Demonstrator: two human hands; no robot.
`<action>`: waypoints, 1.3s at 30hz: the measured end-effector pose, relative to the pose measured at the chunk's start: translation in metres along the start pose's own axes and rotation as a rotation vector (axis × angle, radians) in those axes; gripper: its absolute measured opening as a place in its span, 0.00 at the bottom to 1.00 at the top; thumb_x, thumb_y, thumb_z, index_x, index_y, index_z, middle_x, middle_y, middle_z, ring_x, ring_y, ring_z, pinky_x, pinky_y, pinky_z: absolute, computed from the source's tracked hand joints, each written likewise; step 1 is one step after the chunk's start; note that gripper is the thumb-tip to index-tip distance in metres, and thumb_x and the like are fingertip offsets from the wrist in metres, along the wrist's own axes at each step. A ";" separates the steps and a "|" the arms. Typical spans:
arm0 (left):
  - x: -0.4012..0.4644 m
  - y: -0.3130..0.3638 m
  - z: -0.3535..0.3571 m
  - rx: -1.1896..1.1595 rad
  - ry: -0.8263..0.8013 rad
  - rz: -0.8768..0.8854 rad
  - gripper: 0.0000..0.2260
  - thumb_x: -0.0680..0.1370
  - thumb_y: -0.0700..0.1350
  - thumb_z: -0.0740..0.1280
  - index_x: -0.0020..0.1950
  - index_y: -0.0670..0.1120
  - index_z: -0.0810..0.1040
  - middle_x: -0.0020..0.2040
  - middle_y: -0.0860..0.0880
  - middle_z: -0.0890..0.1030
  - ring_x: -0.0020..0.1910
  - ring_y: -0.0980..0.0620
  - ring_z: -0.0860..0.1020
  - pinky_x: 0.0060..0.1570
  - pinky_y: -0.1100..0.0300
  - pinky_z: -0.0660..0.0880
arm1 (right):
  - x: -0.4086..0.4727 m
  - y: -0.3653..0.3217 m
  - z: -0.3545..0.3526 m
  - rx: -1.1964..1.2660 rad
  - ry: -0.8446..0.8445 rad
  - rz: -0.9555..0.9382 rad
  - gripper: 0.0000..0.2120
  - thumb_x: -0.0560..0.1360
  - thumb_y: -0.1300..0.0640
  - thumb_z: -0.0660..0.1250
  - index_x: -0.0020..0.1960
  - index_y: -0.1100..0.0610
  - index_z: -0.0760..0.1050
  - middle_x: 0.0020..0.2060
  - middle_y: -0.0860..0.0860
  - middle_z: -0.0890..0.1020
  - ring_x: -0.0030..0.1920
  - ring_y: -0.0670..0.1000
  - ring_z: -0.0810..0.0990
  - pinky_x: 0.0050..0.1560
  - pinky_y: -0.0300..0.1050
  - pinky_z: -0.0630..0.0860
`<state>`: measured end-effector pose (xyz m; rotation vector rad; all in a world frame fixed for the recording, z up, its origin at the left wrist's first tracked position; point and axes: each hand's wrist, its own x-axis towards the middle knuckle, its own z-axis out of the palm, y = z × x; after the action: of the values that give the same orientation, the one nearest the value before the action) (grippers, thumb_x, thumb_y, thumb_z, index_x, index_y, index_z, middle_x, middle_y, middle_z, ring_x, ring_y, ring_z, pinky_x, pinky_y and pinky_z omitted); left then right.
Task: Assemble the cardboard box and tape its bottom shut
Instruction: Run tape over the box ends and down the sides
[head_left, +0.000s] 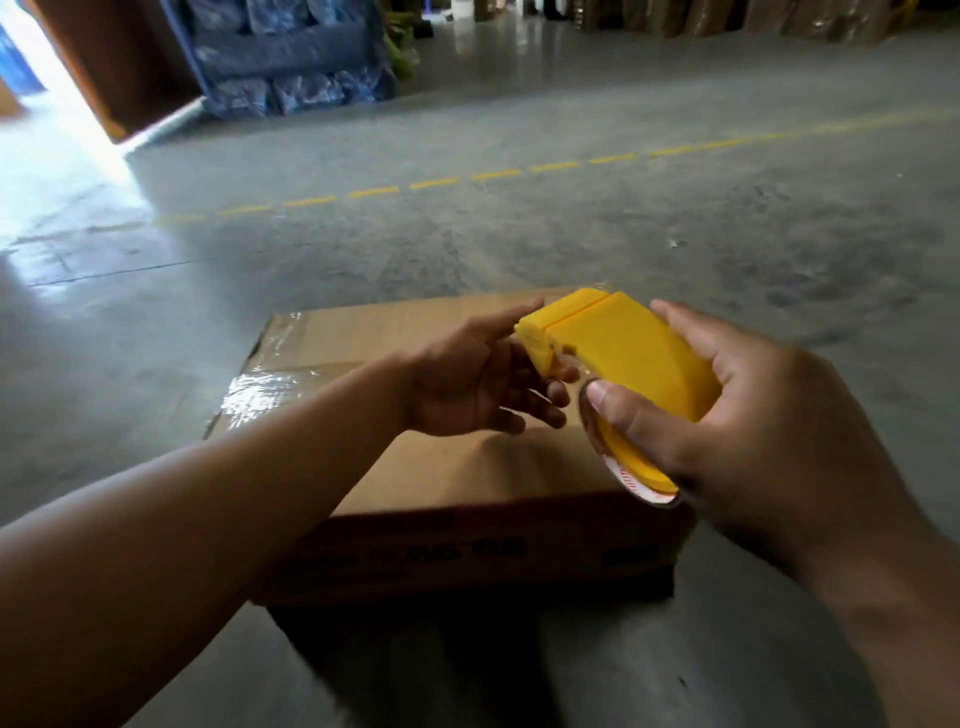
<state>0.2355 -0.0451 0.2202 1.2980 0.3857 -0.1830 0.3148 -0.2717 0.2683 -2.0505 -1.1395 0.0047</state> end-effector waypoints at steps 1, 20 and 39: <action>-0.005 0.000 -0.005 -0.015 0.007 0.015 0.20 0.73 0.60 0.62 0.45 0.46 0.84 0.46 0.45 0.80 0.44 0.47 0.81 0.40 0.55 0.70 | 0.004 -0.001 0.005 0.017 -0.020 -0.018 0.39 0.62 0.31 0.65 0.70 0.45 0.69 0.64 0.48 0.77 0.61 0.50 0.76 0.52 0.43 0.71; -0.084 0.003 -0.106 -0.068 0.107 0.101 0.10 0.79 0.39 0.61 0.58 0.43 0.75 0.45 0.39 0.77 0.39 0.50 0.81 0.37 0.60 0.78 | 0.025 -0.065 0.081 0.096 -0.146 -0.115 0.43 0.58 0.26 0.61 0.71 0.41 0.67 0.64 0.40 0.74 0.54 0.38 0.69 0.47 0.37 0.68; -0.121 0.006 -0.224 0.094 0.043 -0.120 0.11 0.77 0.34 0.65 0.58 0.41 0.79 0.46 0.44 0.84 0.43 0.51 0.83 0.47 0.58 0.80 | 0.028 -0.147 0.188 0.087 -0.146 0.042 0.43 0.60 0.26 0.61 0.73 0.41 0.63 0.61 0.41 0.75 0.47 0.40 0.68 0.45 0.39 0.68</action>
<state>0.0867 0.1617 0.2223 1.3740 0.4968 -0.2778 0.1597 -0.0908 0.2388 -2.0225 -1.1637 0.2239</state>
